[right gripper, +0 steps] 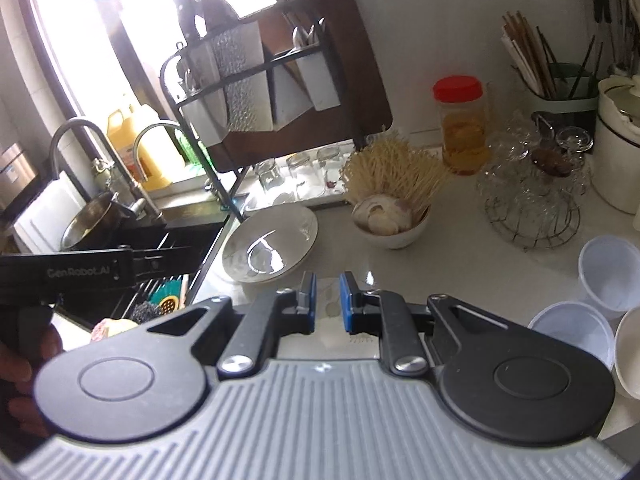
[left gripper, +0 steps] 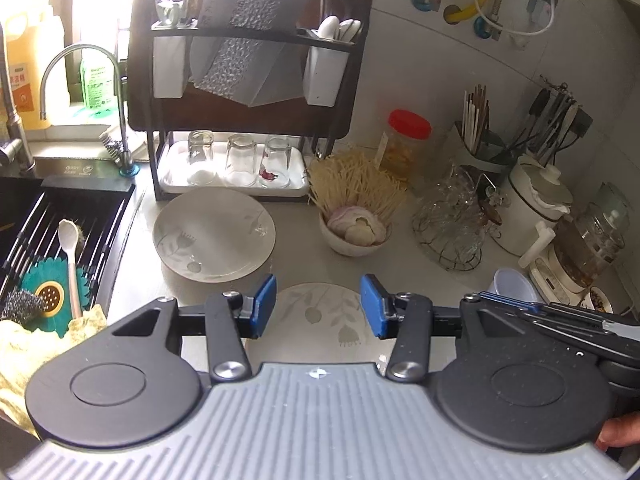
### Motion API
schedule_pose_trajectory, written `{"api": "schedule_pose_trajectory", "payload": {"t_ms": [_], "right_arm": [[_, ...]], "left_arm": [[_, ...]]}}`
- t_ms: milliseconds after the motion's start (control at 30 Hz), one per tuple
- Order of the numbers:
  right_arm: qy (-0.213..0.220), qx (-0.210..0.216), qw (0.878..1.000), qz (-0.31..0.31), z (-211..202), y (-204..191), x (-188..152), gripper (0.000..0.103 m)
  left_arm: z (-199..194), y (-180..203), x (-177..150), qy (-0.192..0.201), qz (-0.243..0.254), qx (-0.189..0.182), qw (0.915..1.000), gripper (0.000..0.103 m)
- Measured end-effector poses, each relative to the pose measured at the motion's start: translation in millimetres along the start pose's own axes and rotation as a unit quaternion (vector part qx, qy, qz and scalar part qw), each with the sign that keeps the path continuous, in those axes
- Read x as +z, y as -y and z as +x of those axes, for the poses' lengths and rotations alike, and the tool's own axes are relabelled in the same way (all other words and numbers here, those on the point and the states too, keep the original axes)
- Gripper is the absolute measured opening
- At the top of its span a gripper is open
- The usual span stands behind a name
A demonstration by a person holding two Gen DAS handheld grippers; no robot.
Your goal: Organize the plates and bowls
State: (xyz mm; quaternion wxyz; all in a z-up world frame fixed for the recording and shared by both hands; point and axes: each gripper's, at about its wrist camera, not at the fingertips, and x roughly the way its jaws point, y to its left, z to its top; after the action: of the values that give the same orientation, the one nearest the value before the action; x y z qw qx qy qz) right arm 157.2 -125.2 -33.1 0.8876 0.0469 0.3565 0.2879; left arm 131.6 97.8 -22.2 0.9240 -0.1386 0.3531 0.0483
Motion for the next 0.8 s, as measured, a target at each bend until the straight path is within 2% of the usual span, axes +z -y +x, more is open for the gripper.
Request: {"api": "schedule_pose_trajectory", "payload": {"t_ms": [333,600,800], "right_arm": [[-0.030,0.017,0.999,-0.017,2,-5,-9,0.017],[-0.048,0.032,0.998,-0.024,10,-11,-11,0.017],[-0.061,0.029,0.998,-0.013,22,-13,-9,0.019]], "left_arm": [[-4,-15,-21,-0.019,-0.039,0.035,0.9984,0.053],[-2,-22,-27,-0.030,-0.056,0.045,0.9970,0.053],[1,-32,-23,-0.038,-0.060,0.047,0.9964,0.057]]}}
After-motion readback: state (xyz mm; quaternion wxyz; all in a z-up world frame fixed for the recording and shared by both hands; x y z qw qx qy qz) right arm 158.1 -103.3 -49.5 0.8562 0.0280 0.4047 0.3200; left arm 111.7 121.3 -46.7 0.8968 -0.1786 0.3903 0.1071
